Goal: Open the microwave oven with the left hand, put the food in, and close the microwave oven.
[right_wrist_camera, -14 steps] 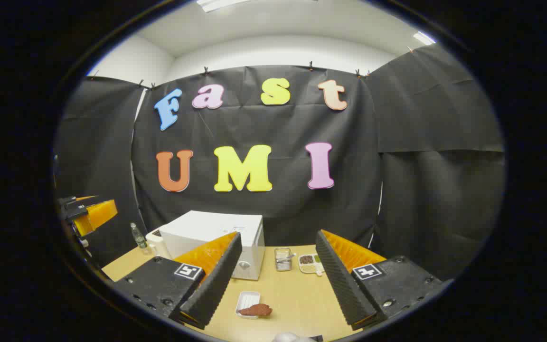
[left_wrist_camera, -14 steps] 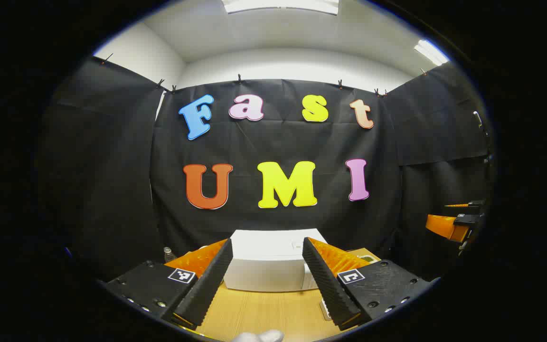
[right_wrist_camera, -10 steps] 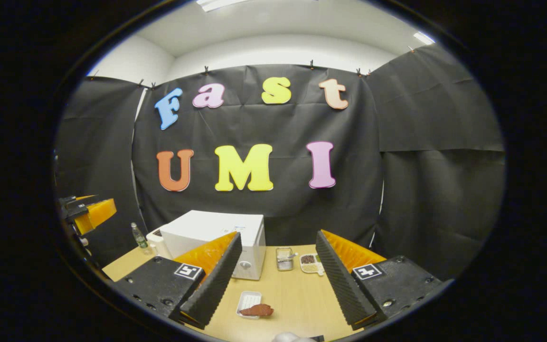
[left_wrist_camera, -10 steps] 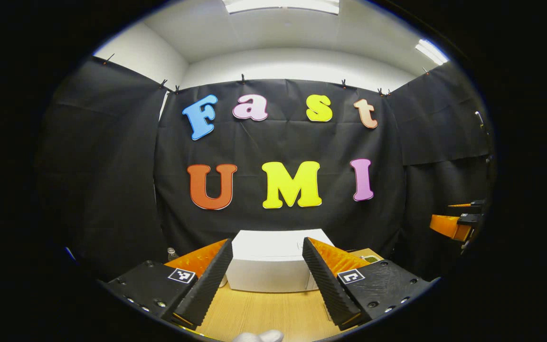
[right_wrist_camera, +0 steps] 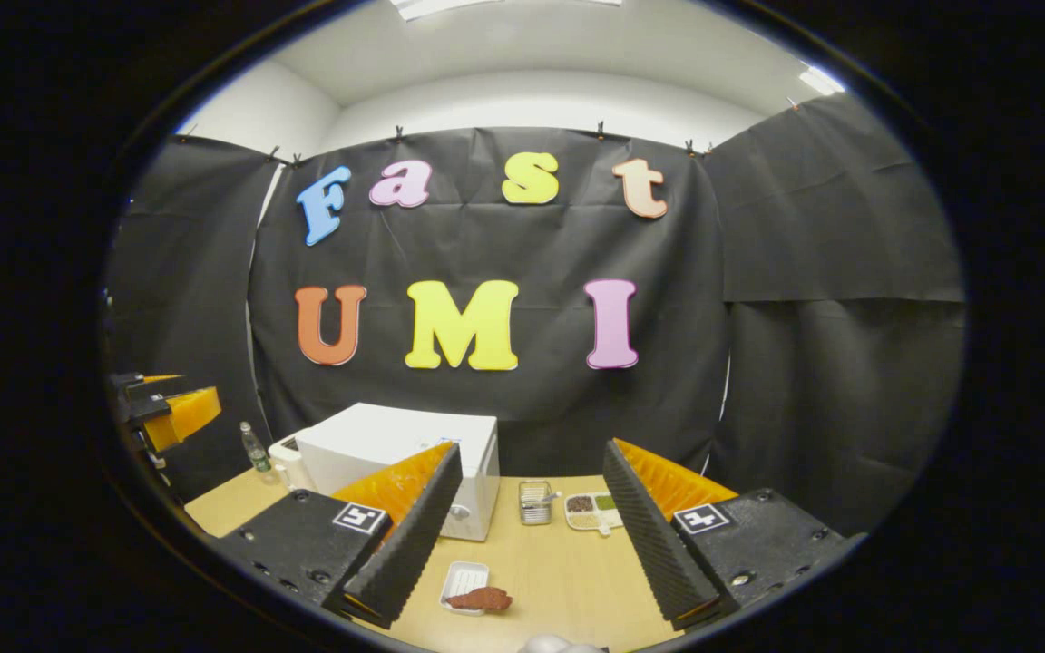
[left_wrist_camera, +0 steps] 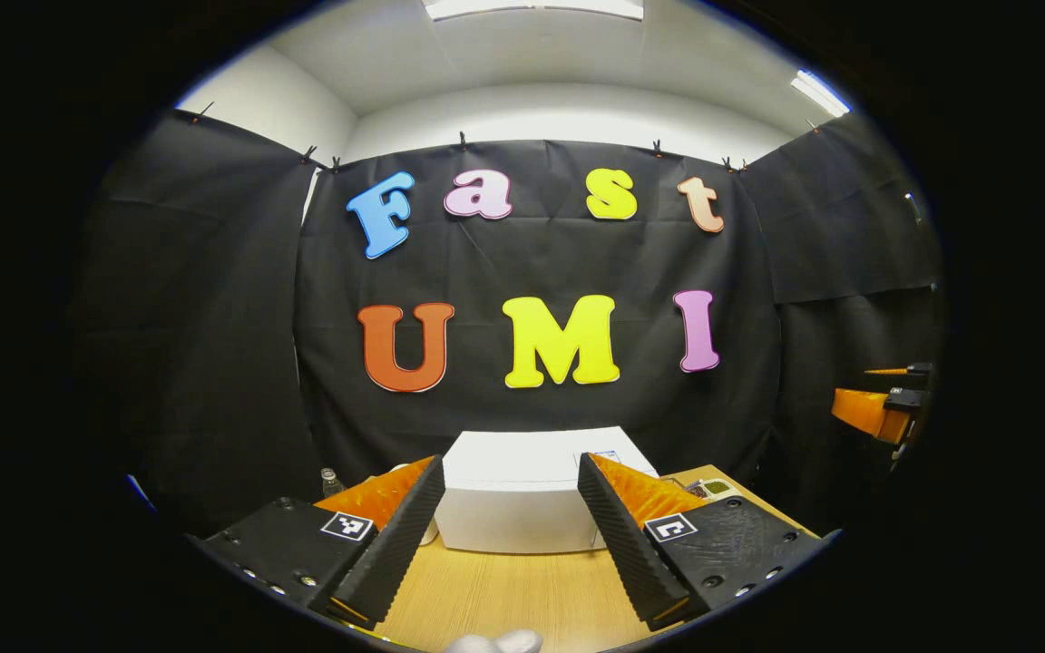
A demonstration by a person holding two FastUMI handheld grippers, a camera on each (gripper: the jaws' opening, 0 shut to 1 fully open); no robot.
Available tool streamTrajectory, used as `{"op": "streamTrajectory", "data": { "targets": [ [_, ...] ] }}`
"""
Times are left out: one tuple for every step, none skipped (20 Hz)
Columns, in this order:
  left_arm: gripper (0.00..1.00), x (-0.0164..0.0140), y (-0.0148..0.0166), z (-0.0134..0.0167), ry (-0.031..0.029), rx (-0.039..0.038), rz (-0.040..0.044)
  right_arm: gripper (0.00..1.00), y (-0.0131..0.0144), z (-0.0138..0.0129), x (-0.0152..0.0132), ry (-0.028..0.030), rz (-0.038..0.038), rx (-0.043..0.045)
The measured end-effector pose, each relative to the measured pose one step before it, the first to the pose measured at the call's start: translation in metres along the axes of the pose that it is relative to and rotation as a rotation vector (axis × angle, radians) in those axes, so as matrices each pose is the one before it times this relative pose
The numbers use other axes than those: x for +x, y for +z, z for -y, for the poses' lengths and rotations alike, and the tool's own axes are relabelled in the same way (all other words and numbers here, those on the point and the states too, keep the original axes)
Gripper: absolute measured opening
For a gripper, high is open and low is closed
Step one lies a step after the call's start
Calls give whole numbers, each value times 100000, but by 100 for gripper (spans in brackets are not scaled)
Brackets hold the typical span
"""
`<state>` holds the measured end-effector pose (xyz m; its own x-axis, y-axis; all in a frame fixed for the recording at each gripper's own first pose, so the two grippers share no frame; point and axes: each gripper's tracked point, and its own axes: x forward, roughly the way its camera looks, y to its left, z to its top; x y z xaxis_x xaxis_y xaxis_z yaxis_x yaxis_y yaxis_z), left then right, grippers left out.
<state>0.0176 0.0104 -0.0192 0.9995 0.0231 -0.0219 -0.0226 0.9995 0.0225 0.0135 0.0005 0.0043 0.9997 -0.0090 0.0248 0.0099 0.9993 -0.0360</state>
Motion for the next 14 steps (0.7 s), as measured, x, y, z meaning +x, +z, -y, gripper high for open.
{"op": "streamTrajectory", "data": {
  "targets": [
    [93, 772, -662, 84, 350, 626, 0, 95, 29, 52, 46, 302, 273, 82],
    [93, 556, -932, 316, -157, 247, -335, 95, 1, 52, 129, 272, 393, 423],
    [93, 480, -819, 537, -971, 4, 599, 95, -116, -12, 4, 555, -107, 475],
    [93, 620, -947, 571, -1228, -167, 878, 95, -125, 61, 15, 630, -422, 210],
    [93, 656, -1274, 505, -626, -371, -443, 95, 13, 150, 10, 281, -611, -271],
    [93, 715, -1884, 691, -1059, -183, -2085, 95, 134, 251, -49, 120, -129, -223],
    [93, 751, -1296, 888, -1879, -159, 79, 95, 181, 176, -51, 332, -185, 37],
    [93, 995, -953, 897, -1284, -231, -646, 95, 38, 196, -1, 14, -341, -120],
    [93, 1023, -830, 1004, -2052, -172, 1119, 100, 39, 431, -64, -523, -215, -218],
    [93, 1050, -1186, 1150, -1876, -1079, 228, 95, 213, 398, 34, -534, -318, -37],
    [93, 1240, -1454, 1162, -1930, -691, -1662, 95, 51, 309, -5, -420, -688, -117],
    [93, 1207, -1762, 863, -1544, -794, -2120, 94, -330, 312, -11, -811, -1162, -183],
    [93, 1168, -1373, 906, -1731, -1327, -2101, 94, -179, 367, 25, -773, -1373, -491],
    [93, 1484, -1360, 908, -1693, -742, -1841, 95, -224, 327, 16, -885, -1319, -393]
  ]
}}
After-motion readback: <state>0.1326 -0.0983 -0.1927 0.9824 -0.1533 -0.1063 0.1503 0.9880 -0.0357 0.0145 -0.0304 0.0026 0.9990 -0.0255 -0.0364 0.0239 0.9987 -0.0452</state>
